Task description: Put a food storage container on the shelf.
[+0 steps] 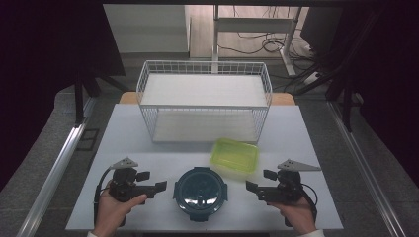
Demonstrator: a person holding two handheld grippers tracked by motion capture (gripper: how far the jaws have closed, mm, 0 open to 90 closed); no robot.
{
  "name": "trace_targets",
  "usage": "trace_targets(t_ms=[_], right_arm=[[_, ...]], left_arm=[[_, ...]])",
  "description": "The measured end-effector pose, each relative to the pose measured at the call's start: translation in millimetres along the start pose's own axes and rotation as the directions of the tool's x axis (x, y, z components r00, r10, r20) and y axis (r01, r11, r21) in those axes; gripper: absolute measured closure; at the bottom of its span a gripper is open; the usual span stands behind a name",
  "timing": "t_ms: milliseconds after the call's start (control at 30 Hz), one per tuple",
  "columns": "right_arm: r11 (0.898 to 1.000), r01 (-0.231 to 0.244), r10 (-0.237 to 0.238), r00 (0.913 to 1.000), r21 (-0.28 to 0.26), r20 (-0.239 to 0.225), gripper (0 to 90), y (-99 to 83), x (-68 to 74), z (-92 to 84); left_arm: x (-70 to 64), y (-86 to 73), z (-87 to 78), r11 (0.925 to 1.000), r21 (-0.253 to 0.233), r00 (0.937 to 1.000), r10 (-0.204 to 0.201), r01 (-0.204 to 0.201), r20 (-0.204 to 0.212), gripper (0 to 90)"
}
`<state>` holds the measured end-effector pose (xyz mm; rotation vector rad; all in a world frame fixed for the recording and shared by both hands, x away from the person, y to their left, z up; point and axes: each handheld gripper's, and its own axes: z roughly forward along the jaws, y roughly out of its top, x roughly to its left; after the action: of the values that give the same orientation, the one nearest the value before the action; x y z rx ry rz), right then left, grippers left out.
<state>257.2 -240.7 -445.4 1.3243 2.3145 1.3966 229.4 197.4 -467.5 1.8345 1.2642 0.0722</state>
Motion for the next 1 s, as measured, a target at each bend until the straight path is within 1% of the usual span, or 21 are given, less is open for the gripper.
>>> trace_targets(t_ms=[33,67,100,167,200,233,300,333,367,400,433,467,500,533,700,733,833,867,933,1000], right_arm=[[1.0,-0.014,0.014,0.9999,0.004,-0.008,12.5,0.2,1.3,1.2],[1.0,-0.014,0.014,0.9999,0.004,-0.008,12.5,0.2,1.3,1.2],[1.0,-0.026,0.026,0.9995,0.008,-0.016,12.5,0.2,2.8,2.7],[0.999,-0.046,0.047,0.9979,0.024,-0.046,11.7,-0.5,7.1,7.8],[0.998,-0.047,0.05,0.9967,0.043,-0.064,11.1,-1.4,11.3,12.7],[0.998,-0.042,0.045,0.9967,0.055,-0.067,10.7,-2.0,14.1,14.9],[0.997,-0.037,0.041,0.997,0.061,-0.066,10.5,-2.5,16.6,16.5],[0.997,-0.045,0.05,0.996,0.067,-0.075,10.4,-3.1,19.3,18.3],[0.994,-0.067,0.075,0.9924,0.083,-0.098,10.2,-5.1,22.6,21.8],[0.993,-0.07,0.079,0.9916,0.091,-0.102,10.0,-6.1,23.7,23.4],[0.993,-0.07,0.079,0.9916,0.091,-0.102,10.0,-6.1,23.7,23.4],[0.992,-0.071,0.082,0.9909,0.102,-0.107,9.7,-7.4,25.2,25.9],[0.991,-0.068,0.081,0.9902,0.115,-0.114,9.4,-8.3,26.4,28.5],[0.989,-0.067,0.082,0.9895,0.129,-0.119,9.3,-8.6,27.8,31.4],[0.984,-0.088,0.111,0.9829,0.152,-0.147,8.8,-9.0,29.3,43.1],[0.983,-0.092,0.117,0.9815,0.162,-0.152,8.7,-9.5,30.1,46.1],[0.98,-0.095,0.122,0.9807,0.177,-0.152,8.3,-10.3,31.8,53.0],[0.977,-0.105,0.135,0.9785,0.184,-0.156,8.2,-10.8,32.7,56.7],[0.977,-0.108,0.138,0.9776,0.186,-0.159,8.1,-11.3,33.1,58.9],[0.972,-0.117,0.152,0.9743,0.202,-0.167,7.8,-12.8,33.8,63.3]], left_arm=[[0.8,-0.6,-0.6,1.0,-0.002,1.0,-0.004,0.004,0.009,16.8],[1.4,-1.1,-1.4,0.9999,-0.006,0.9997,-0.015,0.015,0.019,16.8],[2.3,-1.8,-2.1,0.9996,-0.011,0.9991,-0.027,0.027,0.032,16.6],[2.9,-1.5,-2.4,0.9989,-0.014,0.9975,-0.045,0.046,0.055,15.7],[2.5,-0.9,-2.0,0.9984,-0.018,0.9967,-0.052,0.053,0.062,15.1],[1.8,0.4,-1.5,0.9981,-0.019,0.9957,-0.057,0.058,0.074,14.6],[-1.0,2.2,0.8,0.9977,-0.017,0.9933,-0.063,0.065,0.097,14.2],[-2.0,1.9,2.2,0.9974,-0.012,0.9919,-0.069,0.071,0.107,13.7],[-2.7,1.1,3.9,0.997,-0.007,0.9902,-0.076,0.078,0.117,13.1],[-3.3,0.4,5.7,0.9961,-0.005,0.9885,-0.086,0.088,0.124,13.0],[-3.5,-0.6,8.1,0.9958,0.006,0.9864,-0.092,0.092,0.136,13.0],[-3.7,-1.4,11.1,0.9956,0.019,0.9851,-0.093,0.091,0.144,12.6],[-4.1,-2.2,14.6,0.9953,0.035,0.9851,-0.094,0.09,0.144,12.2],[-4.6,-2.8,16.4,0.9948,0.039,0.985,-0.098,0.094,0.142,11.9],[-5.3,-3.6,27.9,0.9917,0.072,0.9775,-0.118,0.107,0.175,11.3],[-5.6,-3.7,30.5,0.9911,0.08,0.977,-0.119,0.106,0.177,11.1],[-8.0,-3.9,37.3,0.9892,0.099,0.9737,-0.126,0.108,0.19,10.9],[-9.2,-3.9,39.3,0.9888,0.105,0.9729,-0.125,0.107,0.194,10.9],[-11.1,-4.0,43.1,0.9879,0.112,0.9709,-0.128,0.107,0.202,10.9],[-11.5,-3.9,47.0,0.9858,0.125,0.9676,-0.137,0.112,0.212,10.8]])
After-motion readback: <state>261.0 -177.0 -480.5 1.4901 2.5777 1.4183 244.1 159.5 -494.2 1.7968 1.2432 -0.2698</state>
